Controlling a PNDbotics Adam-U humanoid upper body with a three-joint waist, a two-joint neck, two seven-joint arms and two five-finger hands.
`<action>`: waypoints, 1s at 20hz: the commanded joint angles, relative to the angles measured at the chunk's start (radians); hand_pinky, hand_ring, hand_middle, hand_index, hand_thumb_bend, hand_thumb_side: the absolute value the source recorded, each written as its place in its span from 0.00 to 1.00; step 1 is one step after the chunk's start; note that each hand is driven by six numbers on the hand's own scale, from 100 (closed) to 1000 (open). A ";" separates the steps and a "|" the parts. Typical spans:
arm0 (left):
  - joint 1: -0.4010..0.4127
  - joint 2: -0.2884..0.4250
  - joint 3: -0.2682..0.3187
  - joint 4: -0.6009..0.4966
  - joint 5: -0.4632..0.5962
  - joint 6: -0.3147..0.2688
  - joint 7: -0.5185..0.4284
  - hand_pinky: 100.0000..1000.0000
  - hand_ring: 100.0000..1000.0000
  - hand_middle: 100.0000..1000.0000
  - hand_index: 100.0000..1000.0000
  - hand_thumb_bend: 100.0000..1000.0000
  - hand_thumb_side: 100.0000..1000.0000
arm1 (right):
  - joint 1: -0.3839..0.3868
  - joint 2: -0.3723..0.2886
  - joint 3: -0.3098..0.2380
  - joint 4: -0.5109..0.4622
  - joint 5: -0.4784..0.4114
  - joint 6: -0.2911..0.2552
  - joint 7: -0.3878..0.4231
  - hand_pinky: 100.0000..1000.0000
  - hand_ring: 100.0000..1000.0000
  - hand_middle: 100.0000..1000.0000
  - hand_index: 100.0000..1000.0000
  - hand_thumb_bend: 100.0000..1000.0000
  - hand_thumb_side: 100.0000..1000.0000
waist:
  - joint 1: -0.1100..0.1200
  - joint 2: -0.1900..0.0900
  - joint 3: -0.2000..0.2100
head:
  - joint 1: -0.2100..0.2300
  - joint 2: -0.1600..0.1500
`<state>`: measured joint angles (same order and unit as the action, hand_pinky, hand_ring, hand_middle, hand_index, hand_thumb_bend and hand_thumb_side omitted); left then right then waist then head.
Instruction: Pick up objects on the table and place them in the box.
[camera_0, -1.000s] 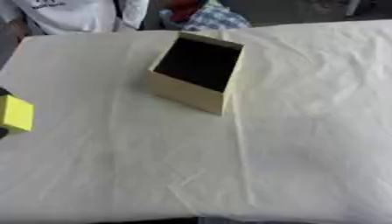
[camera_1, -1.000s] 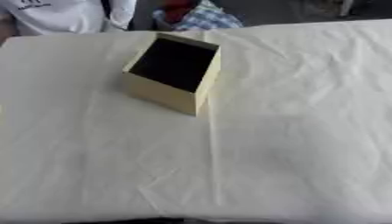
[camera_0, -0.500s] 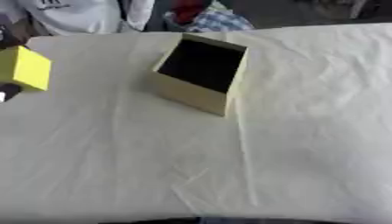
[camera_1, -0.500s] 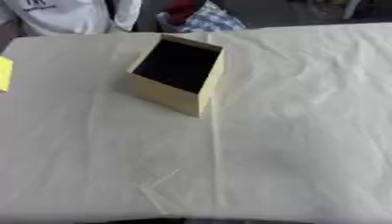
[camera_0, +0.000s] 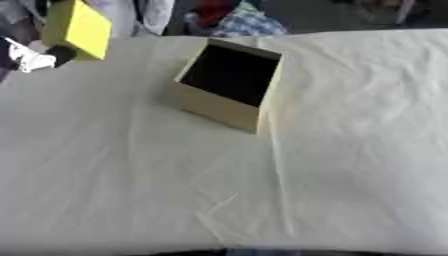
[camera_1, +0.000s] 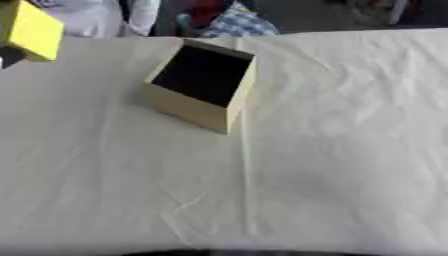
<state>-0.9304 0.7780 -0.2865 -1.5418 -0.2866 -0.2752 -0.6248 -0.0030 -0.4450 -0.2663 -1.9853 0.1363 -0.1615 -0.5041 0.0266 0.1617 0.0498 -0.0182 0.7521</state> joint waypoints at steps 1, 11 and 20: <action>-0.068 -0.057 -0.002 0.069 -0.036 -0.023 -0.001 0.48 0.55 0.45 0.51 0.00 0.06 | -0.018 -0.019 -0.002 -0.015 -0.012 -0.005 0.006 0.57 0.60 0.47 0.68 0.00 0.84 | -0.006 -0.005 -0.009 | 0.006 -0.022; -0.213 -0.243 0.004 0.265 -0.229 -0.114 0.087 0.49 0.55 0.45 0.51 0.00 0.03 | -0.084 -0.006 0.011 -0.015 -0.039 -0.016 0.026 0.57 0.61 0.47 0.67 0.00 0.84 | -0.014 0.043 -0.080 | 0.047 -0.082; -0.260 -0.320 0.027 0.382 -0.352 -0.179 0.158 0.49 0.56 0.45 0.52 0.00 0.03 | -0.133 0.005 0.022 -0.015 -0.063 -0.018 0.046 0.57 0.61 0.47 0.67 0.00 0.85 | 0.005 0.076 -0.140 | 0.087 -0.117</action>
<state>-1.1633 0.4509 -0.2739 -1.1602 -0.6238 -0.4425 -0.4760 -0.1265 -0.4264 -0.2417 -1.9853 0.0795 -0.1792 -0.4622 0.0362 0.2537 -0.0907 0.0627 0.6474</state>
